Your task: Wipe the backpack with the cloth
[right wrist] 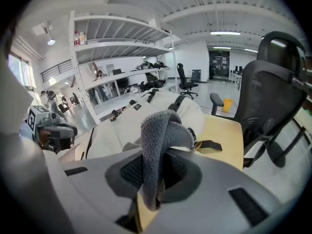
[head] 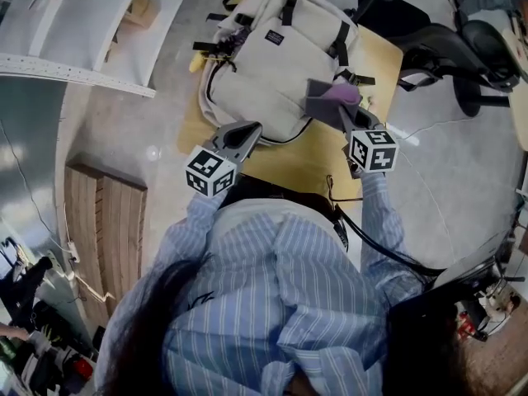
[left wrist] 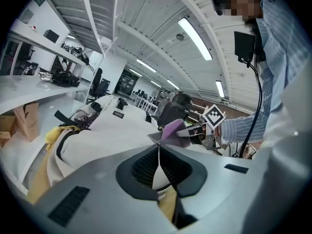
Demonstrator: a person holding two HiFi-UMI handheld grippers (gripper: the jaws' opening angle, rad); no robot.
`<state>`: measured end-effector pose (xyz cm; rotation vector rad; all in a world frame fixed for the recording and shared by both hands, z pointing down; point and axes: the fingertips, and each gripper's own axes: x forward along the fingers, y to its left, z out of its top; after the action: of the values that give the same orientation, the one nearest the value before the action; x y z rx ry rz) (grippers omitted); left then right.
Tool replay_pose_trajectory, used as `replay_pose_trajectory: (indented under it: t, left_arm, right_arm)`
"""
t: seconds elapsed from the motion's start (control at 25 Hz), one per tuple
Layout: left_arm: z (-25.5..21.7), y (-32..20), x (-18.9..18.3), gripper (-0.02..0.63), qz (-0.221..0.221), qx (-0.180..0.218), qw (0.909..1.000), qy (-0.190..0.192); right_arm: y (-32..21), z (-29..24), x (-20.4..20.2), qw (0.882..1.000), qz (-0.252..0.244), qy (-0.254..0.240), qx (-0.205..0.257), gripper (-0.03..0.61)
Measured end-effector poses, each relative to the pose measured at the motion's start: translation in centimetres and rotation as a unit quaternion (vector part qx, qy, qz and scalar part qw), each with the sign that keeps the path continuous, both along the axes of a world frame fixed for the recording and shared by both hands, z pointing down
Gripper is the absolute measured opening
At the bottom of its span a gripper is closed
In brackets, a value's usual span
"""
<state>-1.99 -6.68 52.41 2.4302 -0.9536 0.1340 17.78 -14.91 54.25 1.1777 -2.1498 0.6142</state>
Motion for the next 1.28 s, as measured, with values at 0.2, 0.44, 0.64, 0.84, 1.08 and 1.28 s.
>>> replay_pose_trajectory:
  t: [0.2,0.44,0.64,0.84,1.08,1.28]
  left_arm:
    - [-0.1,0.1,0.3,0.012,0.000,0.000,1.0000,0.000]
    - [-0.1,0.1,0.2,0.012,-0.005,-0.001,1.0000,0.000]
    - [-0.1,-0.2,-0.4,0.012,-0.011,0.001,0.9999,0.002]
    - [-0.2,-0.6,-1.3,0.012,-0.018,0.004,0.9998,0.004]
    - [-0.2,-1.0,-3.2,0.012,-0.031,0.002,0.9995,0.004]
    - [0.4,-1.1,-4.8,0.012,-0.042,-0.005,0.9991,0.001]
  right_arm:
    - [2.0,0.6,2.8,1.000,0.023,0.013,-0.016,0.041]
    - [2.1,-2.8,0.4,1.000,-0.014,-0.022,0.000,0.041]
    - [-1.5,-7.4,-4.6,0.995,-0.064,-0.052,0.054,0.041]
    - [-6.1,-9.1,-10.4,0.989,-0.099,-0.079,0.082,0.041]
    - [-10.4,-8.4,-18.1,0.983,-0.139,-0.081,0.091,0.041]
    - [-12.6,-6.6,-23.8,0.980,-0.160,-0.073,0.092,0.041]
